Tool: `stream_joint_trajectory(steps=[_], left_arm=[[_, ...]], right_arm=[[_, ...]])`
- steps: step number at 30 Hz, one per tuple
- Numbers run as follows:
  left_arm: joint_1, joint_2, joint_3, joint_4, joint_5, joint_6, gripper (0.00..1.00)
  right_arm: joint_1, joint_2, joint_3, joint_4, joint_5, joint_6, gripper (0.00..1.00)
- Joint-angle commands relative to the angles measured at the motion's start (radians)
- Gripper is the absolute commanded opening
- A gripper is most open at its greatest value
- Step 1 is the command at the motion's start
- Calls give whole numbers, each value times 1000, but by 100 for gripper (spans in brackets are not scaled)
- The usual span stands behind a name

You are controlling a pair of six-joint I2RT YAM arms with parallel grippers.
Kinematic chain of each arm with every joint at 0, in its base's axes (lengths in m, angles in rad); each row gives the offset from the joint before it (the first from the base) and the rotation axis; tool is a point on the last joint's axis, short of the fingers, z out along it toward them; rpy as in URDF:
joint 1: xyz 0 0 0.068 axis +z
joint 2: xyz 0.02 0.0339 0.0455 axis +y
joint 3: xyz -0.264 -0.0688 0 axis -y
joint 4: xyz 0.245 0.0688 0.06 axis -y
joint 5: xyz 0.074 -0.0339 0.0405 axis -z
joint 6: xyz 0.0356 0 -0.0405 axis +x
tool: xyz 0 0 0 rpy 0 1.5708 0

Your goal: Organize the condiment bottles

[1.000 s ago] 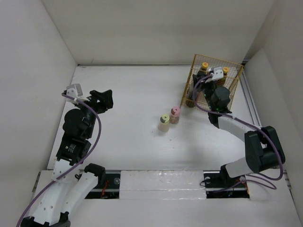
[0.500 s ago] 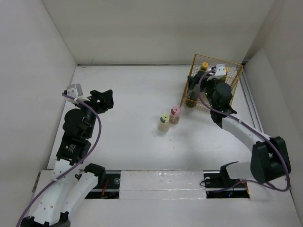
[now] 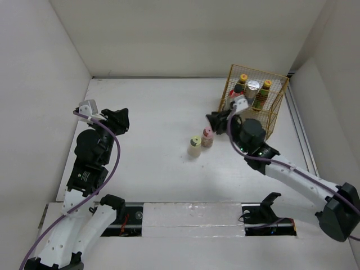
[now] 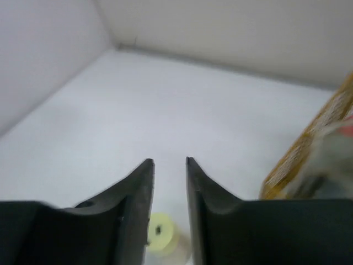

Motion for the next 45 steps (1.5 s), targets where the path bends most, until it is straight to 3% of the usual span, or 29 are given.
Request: stream_joint_trajectory(steps=[1, 4, 8, 11, 19, 22, 23, 24, 25, 27, 33, 39, 45], left_arm=[[-4, -8, 14, 43, -6, -1, 29], [-4, -8, 23, 43, -6, -1, 30], [-4, -19, 14, 43, -6, -1, 48], [-4, -10, 14, 43, 5, -1, 55], [-4, -20, 14, 43, 14, -1, 58], [-4, -20, 14, 43, 14, -1, 58], [-4, -20, 14, 43, 14, -1, 58], [-4, -20, 14, 43, 14, -1, 58], [-4, -20, 14, 43, 14, -1, 58], [-4, -20, 14, 53, 14, -1, 58], [-4, -20, 14, 53, 33, -1, 58], [-4, -22, 14, 53, 33, -1, 58], [-4, -22, 14, 53, 33, -1, 58]], right_arm=[[96, 97, -22, -167, -83, -15, 38], [159, 187, -11, -202, -92, -15, 70], [171, 266, 9, -211, -59, 5, 74], [171, 301, 27, -211, -28, 5, 74], [171, 410, 65, -222, -40, 5, 75], [171, 435, 93, -222, -13, -4, 62], [171, 435, 93, -213, 9, -4, 53], [180, 435, 93, -198, 9, -4, 39], [180, 412, 104, -186, 18, -4, 36], [191, 364, 104, -156, 18, -26, 35], [177, 27, 104, -89, 27, -93, 31], [-5, -221, 84, -54, 124, -57, 31], [-233, -277, 84, -53, 181, -15, 28]])
